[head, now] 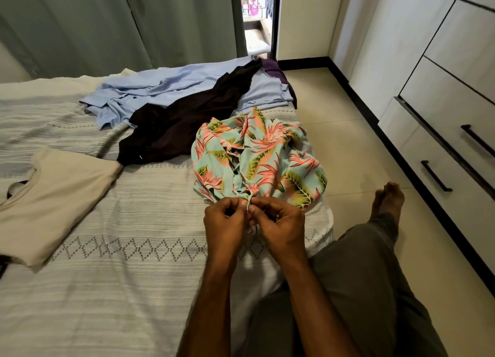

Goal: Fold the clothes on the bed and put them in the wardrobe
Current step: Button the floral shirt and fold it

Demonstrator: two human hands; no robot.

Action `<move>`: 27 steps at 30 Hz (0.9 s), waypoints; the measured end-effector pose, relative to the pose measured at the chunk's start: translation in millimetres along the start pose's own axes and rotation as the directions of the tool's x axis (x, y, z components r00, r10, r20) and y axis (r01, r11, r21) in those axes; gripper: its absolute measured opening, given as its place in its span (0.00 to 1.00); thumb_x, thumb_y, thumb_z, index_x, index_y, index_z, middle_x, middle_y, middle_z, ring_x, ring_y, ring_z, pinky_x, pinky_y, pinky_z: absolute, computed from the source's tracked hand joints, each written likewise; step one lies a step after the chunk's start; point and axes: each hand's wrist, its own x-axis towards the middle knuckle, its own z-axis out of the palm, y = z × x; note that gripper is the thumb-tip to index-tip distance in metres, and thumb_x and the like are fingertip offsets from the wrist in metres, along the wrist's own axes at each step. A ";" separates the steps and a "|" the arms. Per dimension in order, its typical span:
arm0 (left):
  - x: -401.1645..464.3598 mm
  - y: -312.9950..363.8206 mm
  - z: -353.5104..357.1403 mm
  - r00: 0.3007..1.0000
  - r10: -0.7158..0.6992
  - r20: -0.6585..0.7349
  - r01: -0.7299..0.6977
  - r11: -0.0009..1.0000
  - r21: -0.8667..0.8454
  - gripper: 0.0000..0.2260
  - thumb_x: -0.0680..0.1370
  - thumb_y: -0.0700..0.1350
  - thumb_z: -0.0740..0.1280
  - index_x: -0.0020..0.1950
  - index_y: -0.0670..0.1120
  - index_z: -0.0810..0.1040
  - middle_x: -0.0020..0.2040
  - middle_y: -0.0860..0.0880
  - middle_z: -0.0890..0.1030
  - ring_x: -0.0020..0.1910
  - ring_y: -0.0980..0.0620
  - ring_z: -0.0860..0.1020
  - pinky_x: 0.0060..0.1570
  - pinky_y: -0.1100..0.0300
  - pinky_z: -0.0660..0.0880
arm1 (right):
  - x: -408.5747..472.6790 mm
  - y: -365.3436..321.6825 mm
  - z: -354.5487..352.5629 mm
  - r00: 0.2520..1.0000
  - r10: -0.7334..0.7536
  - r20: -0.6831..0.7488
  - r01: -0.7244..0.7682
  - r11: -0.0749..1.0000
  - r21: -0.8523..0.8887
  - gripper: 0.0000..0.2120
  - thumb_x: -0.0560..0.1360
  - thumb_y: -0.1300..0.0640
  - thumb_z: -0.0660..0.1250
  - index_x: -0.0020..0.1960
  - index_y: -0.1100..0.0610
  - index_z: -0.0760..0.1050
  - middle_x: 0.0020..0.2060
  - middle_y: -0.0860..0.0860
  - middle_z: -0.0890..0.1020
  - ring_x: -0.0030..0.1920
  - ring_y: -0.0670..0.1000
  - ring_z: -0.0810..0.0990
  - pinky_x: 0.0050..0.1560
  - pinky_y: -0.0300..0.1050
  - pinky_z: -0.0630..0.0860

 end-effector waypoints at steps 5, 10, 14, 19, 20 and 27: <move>0.5 0.2 -3.3 0.998 -0.004 0.067 0.007 0.999 -0.050 0.08 0.80 0.36 0.67 0.47 0.40 0.86 0.39 0.43 0.85 0.37 0.52 0.84 0.34 0.65 0.78 | -0.1 2.9 -2.4 0.999 0.013 0.036 -0.012 0.999 -0.030 0.12 0.73 0.64 0.76 0.51 0.50 0.83 0.44 0.41 0.86 0.47 0.43 0.85 0.50 0.37 0.81; 0.7 -0.8 -8.0 0.987 0.081 0.136 -0.083 0.997 0.002 0.12 0.81 0.43 0.68 0.42 0.41 0.85 0.35 0.43 0.84 0.37 0.48 0.83 0.39 0.59 0.80 | -0.6 2.4 -3.1 0.999 -0.014 0.052 0.018 0.997 -0.078 0.09 0.74 0.63 0.75 0.51 0.52 0.84 0.44 0.44 0.86 0.47 0.42 0.85 0.49 0.36 0.81; 1.4 -2.9 -7.5 0.990 0.093 0.102 -0.096 0.995 0.025 0.07 0.79 0.40 0.70 0.41 0.41 0.85 0.34 0.44 0.84 0.36 0.46 0.83 0.36 0.59 0.79 | -1.0 3.8 -2.9 0.998 -0.031 0.059 0.038 0.992 -0.123 0.08 0.72 0.64 0.77 0.48 0.54 0.84 0.42 0.44 0.86 0.45 0.43 0.85 0.47 0.35 0.80; 1.4 -1.2 -6.4 0.992 0.035 0.120 -0.022 0.994 -0.104 0.09 0.80 0.36 0.67 0.43 0.39 0.85 0.37 0.44 0.85 0.37 0.53 0.83 0.38 0.64 0.78 | 1.9 -1.1 -4.5 0.995 0.090 0.044 -0.094 0.991 0.094 0.09 0.72 0.67 0.76 0.46 0.54 0.84 0.40 0.45 0.86 0.45 0.44 0.85 0.46 0.35 0.79; 1.5 -2.7 -6.3 0.990 0.030 0.138 -0.013 0.992 -0.124 0.09 0.80 0.37 0.67 0.44 0.39 0.85 0.37 0.43 0.85 0.38 0.52 0.83 0.39 0.62 0.79 | 2.2 -2.8 -5.1 0.991 0.120 0.050 -0.126 0.983 0.136 0.09 0.72 0.68 0.75 0.45 0.54 0.84 0.39 0.45 0.86 0.44 0.43 0.85 0.46 0.35 0.79; -0.9 -13.1 4.6 0.982 0.072 0.174 -0.051 0.991 -0.122 0.06 0.82 0.40 0.67 0.52 0.41 0.83 0.43 0.45 0.85 0.45 0.51 0.83 0.43 0.60 0.81 | 3.6 2.1 -5.2 0.909 0.383 0.163 -0.411 0.760 0.504 0.05 0.76 0.68 0.69 0.47 0.61 0.82 0.45 0.59 0.85 0.49 0.58 0.84 0.52 0.51 0.83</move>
